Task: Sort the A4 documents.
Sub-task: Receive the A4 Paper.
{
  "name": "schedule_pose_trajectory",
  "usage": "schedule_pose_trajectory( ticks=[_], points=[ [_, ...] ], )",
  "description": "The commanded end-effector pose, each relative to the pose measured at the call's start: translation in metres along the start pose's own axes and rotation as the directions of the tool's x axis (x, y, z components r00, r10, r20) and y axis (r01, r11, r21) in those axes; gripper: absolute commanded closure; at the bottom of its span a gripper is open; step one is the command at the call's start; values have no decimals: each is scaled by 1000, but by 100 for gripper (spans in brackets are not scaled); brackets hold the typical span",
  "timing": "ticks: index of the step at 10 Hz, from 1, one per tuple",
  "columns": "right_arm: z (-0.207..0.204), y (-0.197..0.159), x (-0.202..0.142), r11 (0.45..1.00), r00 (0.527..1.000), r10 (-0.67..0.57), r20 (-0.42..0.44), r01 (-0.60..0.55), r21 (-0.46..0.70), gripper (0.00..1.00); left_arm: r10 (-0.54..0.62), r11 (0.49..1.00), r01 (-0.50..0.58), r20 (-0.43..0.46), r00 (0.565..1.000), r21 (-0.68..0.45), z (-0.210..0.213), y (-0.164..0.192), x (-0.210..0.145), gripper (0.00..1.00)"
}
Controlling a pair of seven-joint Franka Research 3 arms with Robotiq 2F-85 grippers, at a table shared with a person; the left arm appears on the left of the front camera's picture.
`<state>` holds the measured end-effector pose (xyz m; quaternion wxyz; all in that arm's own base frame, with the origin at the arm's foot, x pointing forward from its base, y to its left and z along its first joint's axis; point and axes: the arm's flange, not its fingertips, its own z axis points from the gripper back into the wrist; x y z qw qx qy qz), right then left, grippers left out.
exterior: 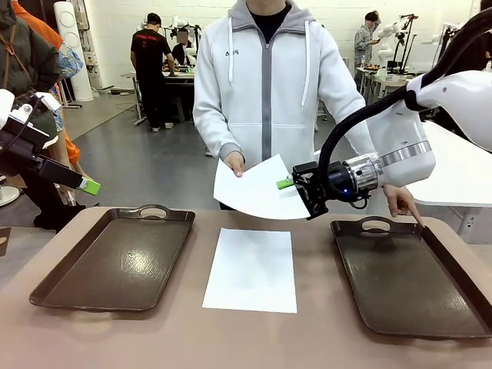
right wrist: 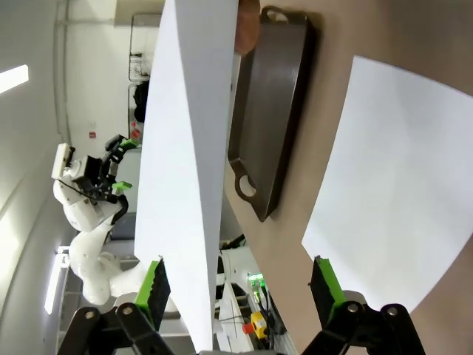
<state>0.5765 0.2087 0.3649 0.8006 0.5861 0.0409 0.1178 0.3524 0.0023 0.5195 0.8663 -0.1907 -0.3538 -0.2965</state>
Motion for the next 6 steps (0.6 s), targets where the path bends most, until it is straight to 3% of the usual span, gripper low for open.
schedule_pose_trajectory(
  ticks=[1, 6],
  points=[
    [-4, 6, 11, 1000, 998, -4, -61, 3, -9, 0, -5, 1000, 5, 3, 1000, -11, -1, 3, -1, 0],
    [2, 8, 15, 1000, 1000, 0, -23, 0, 1, 0, -5, 1000, 5, 3, 1000, -11, -1, 3, -1, 0]
  ],
)
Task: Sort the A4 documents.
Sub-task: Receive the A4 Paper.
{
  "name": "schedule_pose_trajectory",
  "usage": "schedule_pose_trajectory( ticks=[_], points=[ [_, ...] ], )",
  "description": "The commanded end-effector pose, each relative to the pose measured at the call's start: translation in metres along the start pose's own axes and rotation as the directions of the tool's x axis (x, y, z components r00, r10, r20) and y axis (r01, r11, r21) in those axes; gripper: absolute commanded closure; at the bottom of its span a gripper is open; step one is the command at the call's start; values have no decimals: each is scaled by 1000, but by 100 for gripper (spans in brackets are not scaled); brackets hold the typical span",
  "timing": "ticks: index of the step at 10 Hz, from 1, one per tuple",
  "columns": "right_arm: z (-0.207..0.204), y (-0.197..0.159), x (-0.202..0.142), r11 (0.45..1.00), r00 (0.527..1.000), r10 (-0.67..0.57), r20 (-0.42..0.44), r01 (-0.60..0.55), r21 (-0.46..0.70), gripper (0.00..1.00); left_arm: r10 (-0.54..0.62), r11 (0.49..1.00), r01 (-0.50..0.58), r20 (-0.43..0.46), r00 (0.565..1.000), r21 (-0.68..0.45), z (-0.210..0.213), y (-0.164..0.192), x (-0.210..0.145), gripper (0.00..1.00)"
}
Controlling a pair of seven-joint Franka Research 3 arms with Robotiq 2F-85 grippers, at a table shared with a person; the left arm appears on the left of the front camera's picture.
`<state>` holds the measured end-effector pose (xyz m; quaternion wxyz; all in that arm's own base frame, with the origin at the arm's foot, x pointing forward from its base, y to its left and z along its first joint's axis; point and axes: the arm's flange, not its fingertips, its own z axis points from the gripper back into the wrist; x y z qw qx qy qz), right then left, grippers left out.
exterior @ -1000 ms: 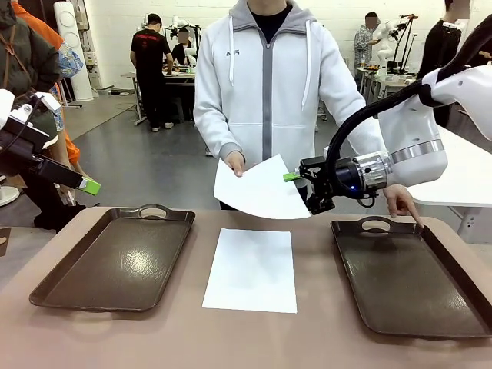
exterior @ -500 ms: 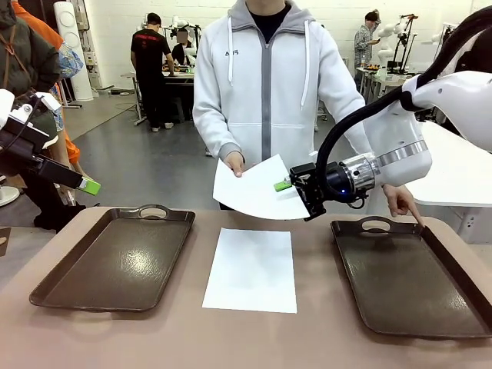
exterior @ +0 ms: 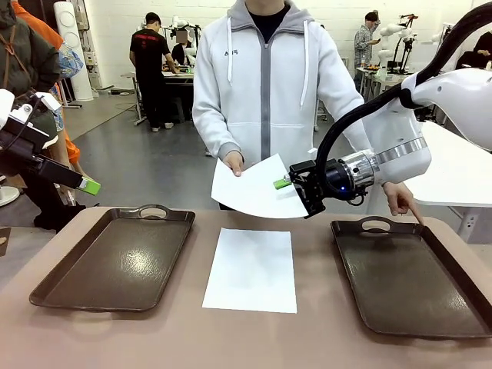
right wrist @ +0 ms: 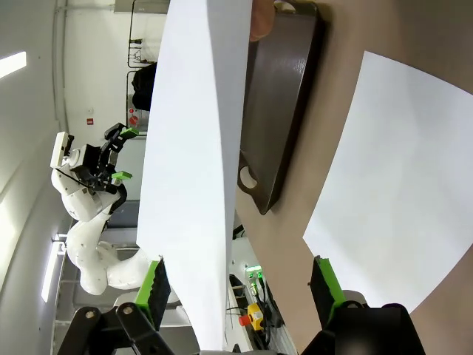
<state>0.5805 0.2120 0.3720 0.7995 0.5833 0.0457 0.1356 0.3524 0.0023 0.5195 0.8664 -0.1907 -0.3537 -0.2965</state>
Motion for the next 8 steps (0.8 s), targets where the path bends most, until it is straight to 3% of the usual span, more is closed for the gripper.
schedule_pose_trajectory(
  ticks=[1, 8],
  points=[
    [3, 3, 11, 1000, 1000, -17, 14, 17, 1, 0, -5, 1000, 5, 3, 1000, -11, -1, 3, -1, 0],
    [2, 0, 27, 999, 1000, -31, -1, 31, -12, 3, -5, 1000, 5, 3, 1000, -11, -1, 3, -1, 0]
  ],
)
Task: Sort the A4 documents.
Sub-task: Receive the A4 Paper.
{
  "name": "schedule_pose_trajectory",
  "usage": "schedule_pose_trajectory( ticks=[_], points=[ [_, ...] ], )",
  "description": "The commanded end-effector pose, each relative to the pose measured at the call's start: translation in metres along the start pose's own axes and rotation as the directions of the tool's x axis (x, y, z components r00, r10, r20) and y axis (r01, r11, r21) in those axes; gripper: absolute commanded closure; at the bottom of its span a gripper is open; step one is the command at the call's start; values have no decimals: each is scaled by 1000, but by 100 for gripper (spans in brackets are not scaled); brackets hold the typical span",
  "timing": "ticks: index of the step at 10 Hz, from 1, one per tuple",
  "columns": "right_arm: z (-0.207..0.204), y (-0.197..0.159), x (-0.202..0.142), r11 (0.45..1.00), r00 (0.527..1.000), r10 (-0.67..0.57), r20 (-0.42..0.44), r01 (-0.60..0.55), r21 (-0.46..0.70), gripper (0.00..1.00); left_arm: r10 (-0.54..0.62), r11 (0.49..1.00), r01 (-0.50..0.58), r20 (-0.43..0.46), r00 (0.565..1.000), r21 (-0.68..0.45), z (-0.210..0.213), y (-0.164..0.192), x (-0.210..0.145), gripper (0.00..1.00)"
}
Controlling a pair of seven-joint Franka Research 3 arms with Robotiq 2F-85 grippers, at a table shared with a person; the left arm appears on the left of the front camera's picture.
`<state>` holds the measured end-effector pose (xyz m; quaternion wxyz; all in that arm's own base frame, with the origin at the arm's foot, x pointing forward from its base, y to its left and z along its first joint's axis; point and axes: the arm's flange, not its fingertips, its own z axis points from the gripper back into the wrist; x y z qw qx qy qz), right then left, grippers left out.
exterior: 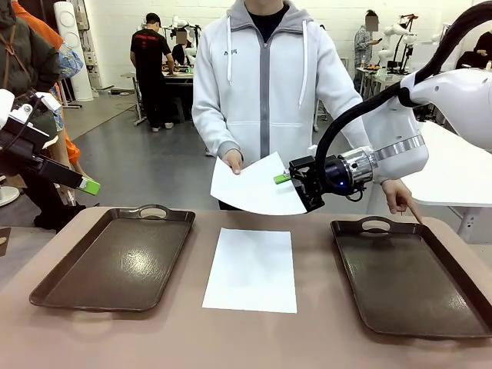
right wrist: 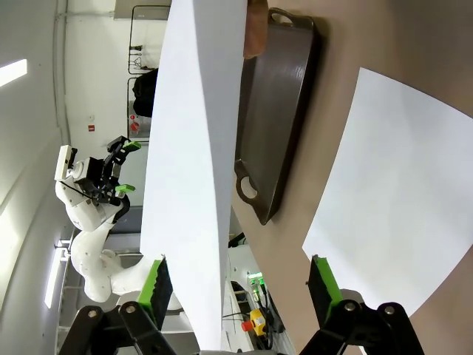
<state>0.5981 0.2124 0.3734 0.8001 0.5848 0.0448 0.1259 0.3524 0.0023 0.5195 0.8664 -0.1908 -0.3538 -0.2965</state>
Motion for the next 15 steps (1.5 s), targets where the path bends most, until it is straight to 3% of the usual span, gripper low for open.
schedule_pose_trajectory(
  ticks=[1, 2, 3, 4, 5, 6, 7, 8, 9, 15],
  points=[
    [-1, 1, 10, 1000, 1000, -9, -14, 9, -16, 19, -5, 1000, 6, 3, 1000, -11, -1, 3, -1, 0],
    [-1, 1, 10, 1000, 1000, -8, -19, 7, -14, 22, -5, 1000, 6, 3, 1000, -11, -1, 3, -1, 0],
    [-1, 1, 11, 1000, 1000, -8, -22, 7, -17, 38, -5, 1000, 6, 3, 1000, -11, -1, 3, -1, 0],
    [0, 2, 11, 1000, 1000, -6, -23, 6, -20, 42, -5, 1000, 6, 3, 1000, -11, -1, 3, -1, 0],
    [0, 2, 12, 1000, 1000, -4, -24, 4, -17, 57, -5, 1000, 6, 3, 1000, -11, -1, 3, -1, 0],
    [0, 2, 12, 1000, 1000, -5, -24, 5, -15, 61, -5, 1000, 6, 3, 1000, -11, -1, 3, -1, 0],
    [0, 2, 12, 1000, 1000, -7, -24, 7, -12, 77, -5, 1000, 6, 3, 1000, -11, -1, 3, -1, 0],
    [1, 2, 12, 1000, 1000, -7, -25, 7, -12, 80, -5, 1000, 6, 3, 1000, -11, -1, 3, -1, 0],
    [1, 2, 12, 1000, 1000, -8, -26, 7, -11, 96, -5, 1000, 6, 3, 1000, -11, -1, 3, -1, 0],
    [2, -1, 12, 1000, 1000, -18, -12, 18, -2, 100, -5, 1000, 6, 3, 1000, -11, -1, 3, -1, 0]
  ],
)
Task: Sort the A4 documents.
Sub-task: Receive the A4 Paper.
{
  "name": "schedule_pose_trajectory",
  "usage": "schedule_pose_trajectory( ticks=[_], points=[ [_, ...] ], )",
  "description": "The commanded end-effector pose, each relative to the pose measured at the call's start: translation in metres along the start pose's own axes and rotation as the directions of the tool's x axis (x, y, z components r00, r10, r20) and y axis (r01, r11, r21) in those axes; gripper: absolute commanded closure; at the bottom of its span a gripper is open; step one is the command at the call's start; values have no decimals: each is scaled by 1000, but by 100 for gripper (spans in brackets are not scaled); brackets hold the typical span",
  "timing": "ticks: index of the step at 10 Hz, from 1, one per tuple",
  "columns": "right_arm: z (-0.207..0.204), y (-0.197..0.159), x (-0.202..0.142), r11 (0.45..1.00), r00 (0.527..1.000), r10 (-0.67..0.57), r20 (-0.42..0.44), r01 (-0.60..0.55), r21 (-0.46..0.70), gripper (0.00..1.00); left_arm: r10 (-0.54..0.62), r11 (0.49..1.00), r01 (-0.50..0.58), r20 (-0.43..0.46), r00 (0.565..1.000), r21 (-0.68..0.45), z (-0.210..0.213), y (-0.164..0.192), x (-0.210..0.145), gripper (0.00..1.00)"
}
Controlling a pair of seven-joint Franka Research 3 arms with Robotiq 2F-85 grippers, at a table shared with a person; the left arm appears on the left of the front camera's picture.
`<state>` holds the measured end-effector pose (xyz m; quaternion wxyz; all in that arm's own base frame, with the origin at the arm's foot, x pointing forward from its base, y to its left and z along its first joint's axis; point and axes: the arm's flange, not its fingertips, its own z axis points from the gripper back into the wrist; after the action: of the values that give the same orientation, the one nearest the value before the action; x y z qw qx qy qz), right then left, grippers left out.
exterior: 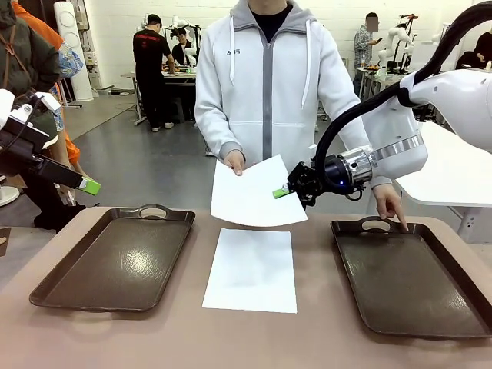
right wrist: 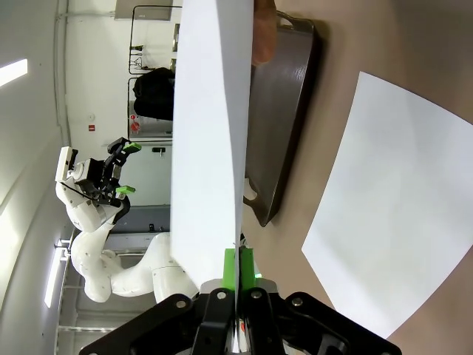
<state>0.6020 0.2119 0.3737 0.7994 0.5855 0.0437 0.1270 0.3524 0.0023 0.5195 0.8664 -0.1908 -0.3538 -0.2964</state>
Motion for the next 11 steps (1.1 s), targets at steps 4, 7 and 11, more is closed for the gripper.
schedule_pose_trajectory(
  ticks=[4, 7, 11],
  points=[
    [8, -1, -1, 998, 999, -47, -23, 47, 34, 100, -6, 1000, 6, 3, 1000, -11, -1, 3, -1, 0],
    [1, -1, 0, 1000, 1000, -5, 2, 5, 1, 100, -6, 1000, 6, 3, 1000, -11, -1, 3, -1, 0],
    [1, -1, 0, 1000, 1000, -5, 2, 5, 1, 100, -6, 1000, 6, 3, 1000, -11, -1, 3, -1, 0]
  ],
)
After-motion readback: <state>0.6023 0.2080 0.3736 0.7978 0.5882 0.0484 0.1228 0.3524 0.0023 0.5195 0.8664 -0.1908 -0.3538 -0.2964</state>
